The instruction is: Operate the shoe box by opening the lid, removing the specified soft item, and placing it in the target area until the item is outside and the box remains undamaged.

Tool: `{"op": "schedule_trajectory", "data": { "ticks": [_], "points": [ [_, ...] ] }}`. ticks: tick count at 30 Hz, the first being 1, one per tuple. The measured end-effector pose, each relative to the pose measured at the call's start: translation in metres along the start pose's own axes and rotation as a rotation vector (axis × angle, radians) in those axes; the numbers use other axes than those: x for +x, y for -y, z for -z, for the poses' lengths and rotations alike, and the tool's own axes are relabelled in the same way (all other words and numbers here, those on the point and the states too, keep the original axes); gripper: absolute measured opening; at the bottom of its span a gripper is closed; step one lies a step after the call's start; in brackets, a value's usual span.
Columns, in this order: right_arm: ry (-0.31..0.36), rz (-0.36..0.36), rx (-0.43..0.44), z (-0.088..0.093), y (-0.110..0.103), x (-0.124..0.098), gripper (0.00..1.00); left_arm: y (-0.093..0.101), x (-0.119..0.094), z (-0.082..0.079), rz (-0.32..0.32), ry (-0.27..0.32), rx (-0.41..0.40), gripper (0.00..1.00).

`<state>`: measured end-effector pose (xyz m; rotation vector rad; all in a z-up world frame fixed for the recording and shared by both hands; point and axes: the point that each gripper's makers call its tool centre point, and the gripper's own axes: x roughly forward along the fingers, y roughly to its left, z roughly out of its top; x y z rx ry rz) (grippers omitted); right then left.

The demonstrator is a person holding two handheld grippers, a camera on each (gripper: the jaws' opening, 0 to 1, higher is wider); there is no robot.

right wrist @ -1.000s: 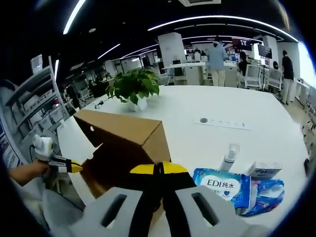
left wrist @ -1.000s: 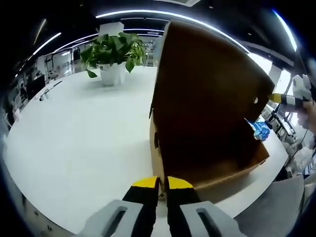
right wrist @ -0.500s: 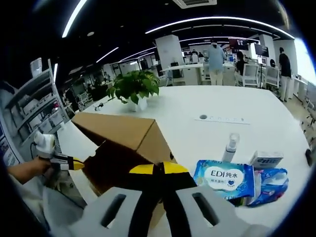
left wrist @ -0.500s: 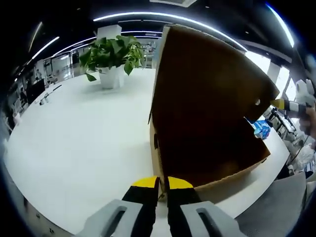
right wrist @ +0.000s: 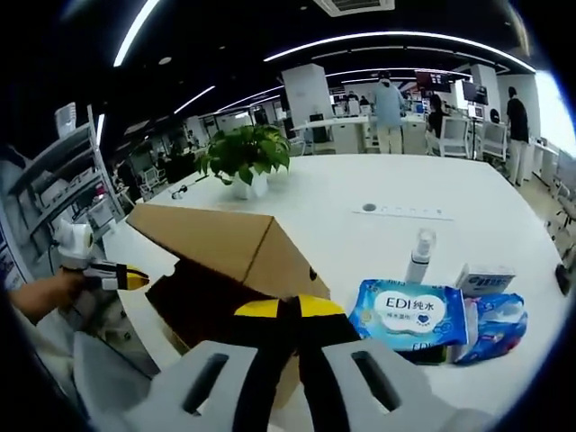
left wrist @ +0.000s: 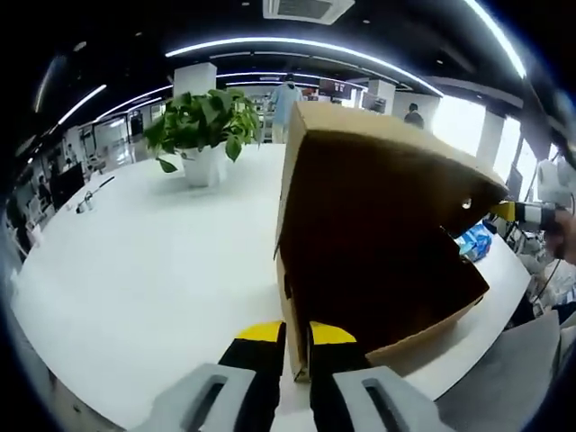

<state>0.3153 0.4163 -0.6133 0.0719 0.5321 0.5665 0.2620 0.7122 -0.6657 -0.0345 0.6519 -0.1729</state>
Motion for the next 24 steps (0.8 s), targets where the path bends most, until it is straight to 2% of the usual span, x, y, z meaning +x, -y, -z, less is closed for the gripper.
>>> {"op": "schedule_trajectory", "data": {
  "ticks": [8,12,17,24],
  "points": [
    [-0.006,0.001,-0.036,0.011,-0.002,-0.002,0.04,0.002,-0.015,-0.043,-0.002,0.099,0.063,0.16],
    [0.000,-0.002,-0.053,0.013,-0.003,-0.003,0.05,0.006,-0.021,-0.057,0.011,0.133,0.096,0.17],
    [0.004,-0.002,-0.085,0.014,-0.004,-0.004,0.07,0.011,-0.025,-0.065,0.025,0.154,0.131,0.19],
    [0.015,-0.016,-0.157,0.016,-0.009,-0.006,0.11,0.017,-0.026,-0.065,0.042,0.159,0.168,0.20]
  ]
}}
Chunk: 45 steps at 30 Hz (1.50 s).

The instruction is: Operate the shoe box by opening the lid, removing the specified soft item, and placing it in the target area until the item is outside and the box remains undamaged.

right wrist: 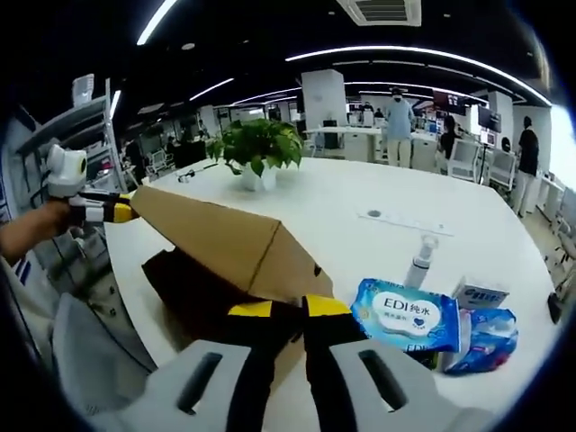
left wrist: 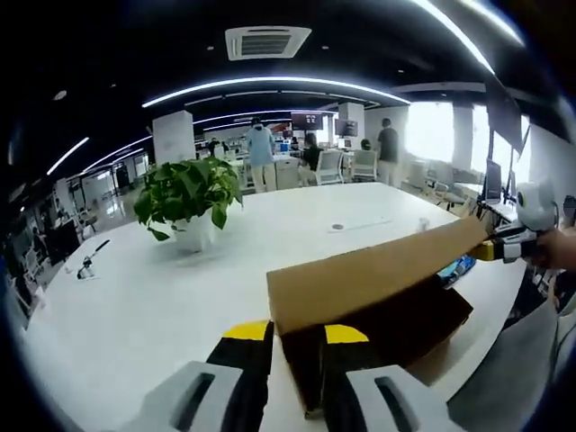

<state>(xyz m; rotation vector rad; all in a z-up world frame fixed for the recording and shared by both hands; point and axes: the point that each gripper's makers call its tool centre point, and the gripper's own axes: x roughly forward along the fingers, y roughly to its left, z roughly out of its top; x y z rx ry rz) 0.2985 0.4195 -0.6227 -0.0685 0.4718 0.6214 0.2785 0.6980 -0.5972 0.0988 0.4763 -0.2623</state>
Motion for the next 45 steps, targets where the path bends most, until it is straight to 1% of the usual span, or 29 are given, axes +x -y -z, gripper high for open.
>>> {"op": "schedule_trajectory", "data": {
  "ticks": [1,5,9,13,16,21,24,28,31,38,45],
  "points": [
    [0.002,-0.006,-0.020,0.000,-0.002,0.000,0.11,0.001,0.000,0.001,0.002,-0.002,0.009,0.20],
    [0.006,-0.029,-0.047,0.001,-0.006,0.000,0.13,0.002,-0.001,0.007,0.007,-0.010,0.026,0.21],
    [0.002,-0.043,-0.065,0.004,-0.010,0.001,0.16,0.003,-0.001,0.012,0.015,-0.015,0.022,0.22],
    [-0.002,-0.053,-0.098,0.008,-0.012,0.000,0.17,0.005,-0.001,0.017,0.022,-0.017,0.022,0.23],
    [-0.010,-0.060,-0.102,0.012,-0.014,0.000,0.18,0.006,-0.001,0.020,0.024,-0.023,0.021,0.24],
    [-0.017,-0.082,-0.135,0.019,-0.020,0.000,0.23,0.009,-0.001,0.030,0.033,-0.049,0.033,0.24],
    [-0.024,-0.088,-0.160,0.023,-0.022,0.000,0.24,0.010,-0.002,0.033,0.041,-0.054,0.028,0.25],
    [-0.040,-0.103,-0.187,0.031,-0.026,0.000,0.27,0.014,-0.002,0.041,0.052,-0.074,0.034,0.27],
    [-0.047,-0.114,-0.187,0.034,-0.028,0.000,0.30,0.017,-0.002,0.046,0.056,-0.089,0.046,0.28],
    [-0.076,-0.131,-0.216,0.045,-0.033,0.001,0.33,0.020,-0.001,0.059,0.066,-0.129,0.072,0.31],
    [-0.101,-0.146,-0.241,0.055,-0.037,0.002,0.35,0.021,0.000,0.071,0.079,-0.160,0.064,0.31]
  ]
}}
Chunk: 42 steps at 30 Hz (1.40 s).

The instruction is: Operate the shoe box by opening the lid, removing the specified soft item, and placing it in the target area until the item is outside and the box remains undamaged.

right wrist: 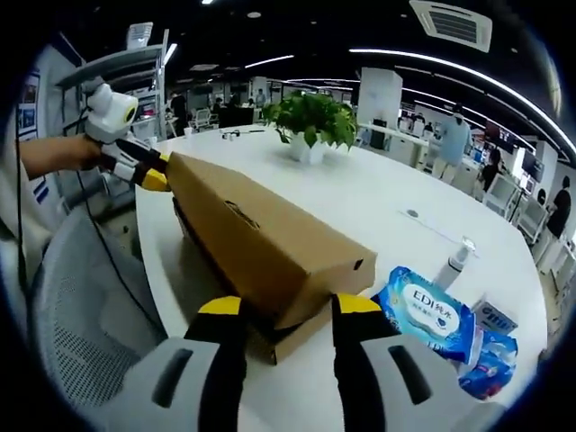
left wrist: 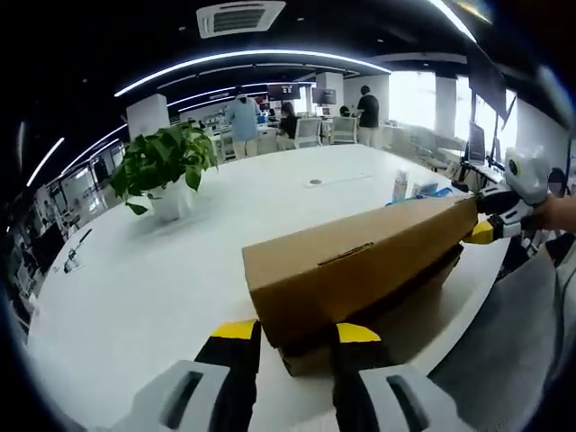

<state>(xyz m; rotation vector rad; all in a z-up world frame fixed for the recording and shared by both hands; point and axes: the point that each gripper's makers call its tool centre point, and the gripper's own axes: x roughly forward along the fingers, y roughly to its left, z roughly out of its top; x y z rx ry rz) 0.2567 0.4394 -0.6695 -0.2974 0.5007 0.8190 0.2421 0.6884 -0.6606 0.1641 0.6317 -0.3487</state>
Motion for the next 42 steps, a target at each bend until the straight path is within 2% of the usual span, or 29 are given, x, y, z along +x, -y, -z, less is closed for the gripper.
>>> {"op": "schedule_trajectory", "data": {
  "ticks": [14,24,31,36,42],
  "points": [
    [-0.051,-0.030,-0.018,0.017,-0.009,0.008,0.40,0.004,0.012,0.023,0.029,-0.072,0.011,0.33],
    [-0.075,-0.046,0.012,0.028,-0.012,0.015,0.44,0.006,0.021,0.037,0.048,-0.104,-0.016,0.34],
    [-0.093,-0.057,0.034,0.033,-0.013,0.019,0.45,0.008,0.025,0.043,0.060,-0.115,-0.031,0.36],
    [-0.101,-0.064,0.050,0.037,-0.012,0.022,0.45,0.010,0.029,0.046,0.073,-0.119,-0.071,0.38],
    [-0.102,-0.063,0.071,0.039,-0.012,0.024,0.43,0.011,0.033,0.049,0.073,-0.128,-0.069,0.38]
  ]
}}
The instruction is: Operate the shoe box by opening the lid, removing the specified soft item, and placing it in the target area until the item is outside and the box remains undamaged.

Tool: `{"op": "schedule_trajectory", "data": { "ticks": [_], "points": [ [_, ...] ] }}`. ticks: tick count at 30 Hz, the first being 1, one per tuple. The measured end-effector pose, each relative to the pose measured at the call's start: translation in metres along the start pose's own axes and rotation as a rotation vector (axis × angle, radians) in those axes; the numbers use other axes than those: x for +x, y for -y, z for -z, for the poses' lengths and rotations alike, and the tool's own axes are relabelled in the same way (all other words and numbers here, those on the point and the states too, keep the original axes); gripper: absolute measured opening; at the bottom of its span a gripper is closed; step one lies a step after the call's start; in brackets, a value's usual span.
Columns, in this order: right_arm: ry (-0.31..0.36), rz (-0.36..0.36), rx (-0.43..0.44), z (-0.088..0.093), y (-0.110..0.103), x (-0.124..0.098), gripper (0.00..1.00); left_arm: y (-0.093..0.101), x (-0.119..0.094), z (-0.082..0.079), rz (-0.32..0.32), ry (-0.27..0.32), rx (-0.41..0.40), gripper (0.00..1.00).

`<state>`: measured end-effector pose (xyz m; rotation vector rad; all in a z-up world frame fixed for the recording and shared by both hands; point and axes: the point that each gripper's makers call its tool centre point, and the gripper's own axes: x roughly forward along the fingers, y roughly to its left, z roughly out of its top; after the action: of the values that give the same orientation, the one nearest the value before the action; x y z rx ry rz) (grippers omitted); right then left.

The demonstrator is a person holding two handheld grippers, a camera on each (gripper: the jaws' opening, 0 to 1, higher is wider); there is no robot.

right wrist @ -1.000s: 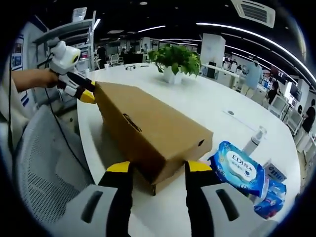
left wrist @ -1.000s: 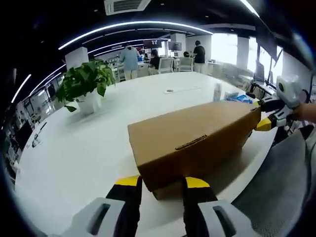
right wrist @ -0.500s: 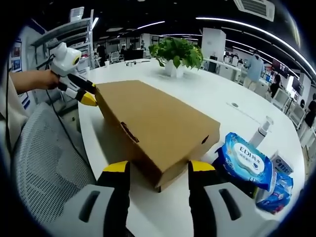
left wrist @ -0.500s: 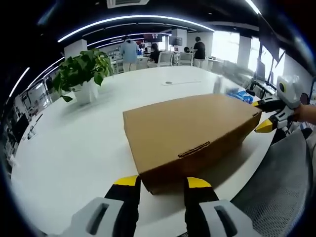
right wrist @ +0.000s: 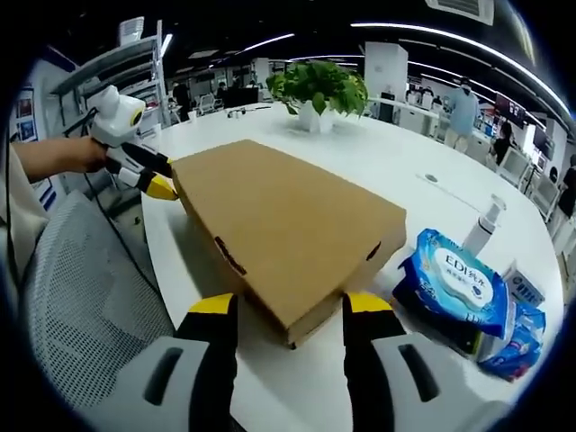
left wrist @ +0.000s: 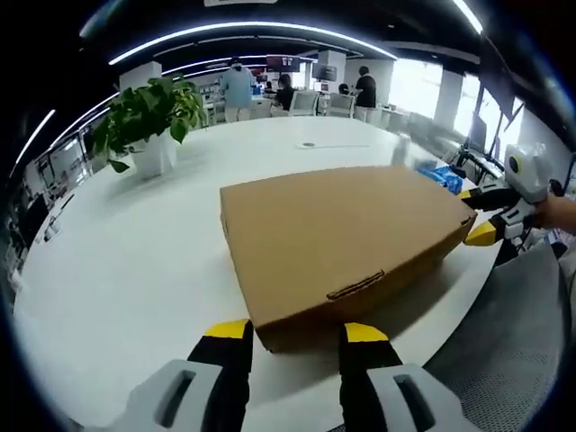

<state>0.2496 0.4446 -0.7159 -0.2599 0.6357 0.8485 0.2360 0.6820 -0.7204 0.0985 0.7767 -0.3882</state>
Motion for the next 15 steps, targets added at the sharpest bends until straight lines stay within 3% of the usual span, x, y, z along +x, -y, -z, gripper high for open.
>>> {"op": "schedule_trajectory", "data": {
  "ticks": [15],
  "points": [
    [-0.006,0.010,0.000,0.0027,0.0036,0.0058,0.42,-0.0018,0.0102,0.0036,-0.011,-0.045,-0.009,0.38]
  ]
}}
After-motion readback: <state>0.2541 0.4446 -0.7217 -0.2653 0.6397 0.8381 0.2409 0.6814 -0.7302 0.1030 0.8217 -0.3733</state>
